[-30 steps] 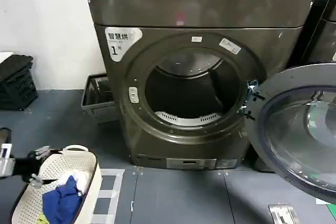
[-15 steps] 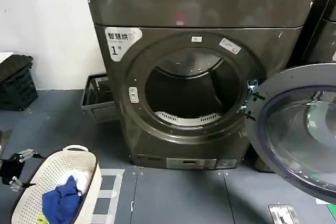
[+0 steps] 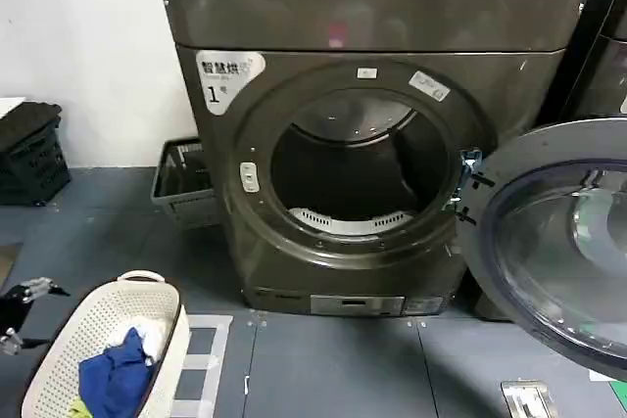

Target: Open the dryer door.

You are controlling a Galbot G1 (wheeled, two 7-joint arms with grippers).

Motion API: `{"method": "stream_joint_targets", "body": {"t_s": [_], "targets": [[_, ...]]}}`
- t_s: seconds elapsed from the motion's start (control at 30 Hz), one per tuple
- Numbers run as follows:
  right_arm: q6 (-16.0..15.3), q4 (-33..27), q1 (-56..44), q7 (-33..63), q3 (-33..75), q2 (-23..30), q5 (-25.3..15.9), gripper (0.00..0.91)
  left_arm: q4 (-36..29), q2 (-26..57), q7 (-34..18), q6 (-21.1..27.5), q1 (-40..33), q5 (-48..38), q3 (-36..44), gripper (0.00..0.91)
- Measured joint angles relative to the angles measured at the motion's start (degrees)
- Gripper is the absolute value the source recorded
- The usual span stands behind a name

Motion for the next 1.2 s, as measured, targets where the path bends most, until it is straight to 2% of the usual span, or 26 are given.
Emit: {"method": "stream_joint_targets", "body": {"t_s": [0.43, 0.67, 1.2], "targets": [[0.0, 0.3, 0.1, -0.1, -0.2, 0.7, 0.0, 0.907, 0.1, -0.5, 0.4, -0.2, 0.2, -0.7, -0.1, 0.907], [0.0, 0.4, -0.1, -0.2, -0.1, 0.8, 0.0, 0.907, -0.5, -0.3, 2.5, -0.1, 0.4, -0.2, -0.2, 0.907], [0.0, 0.5, -0.8, -0.6, 0.5, 1.5, 0.2, 0.907, -0.9, -0.1, 2.0, -1.6, 1.4, 0.7, -0.5, 0.907]]}}
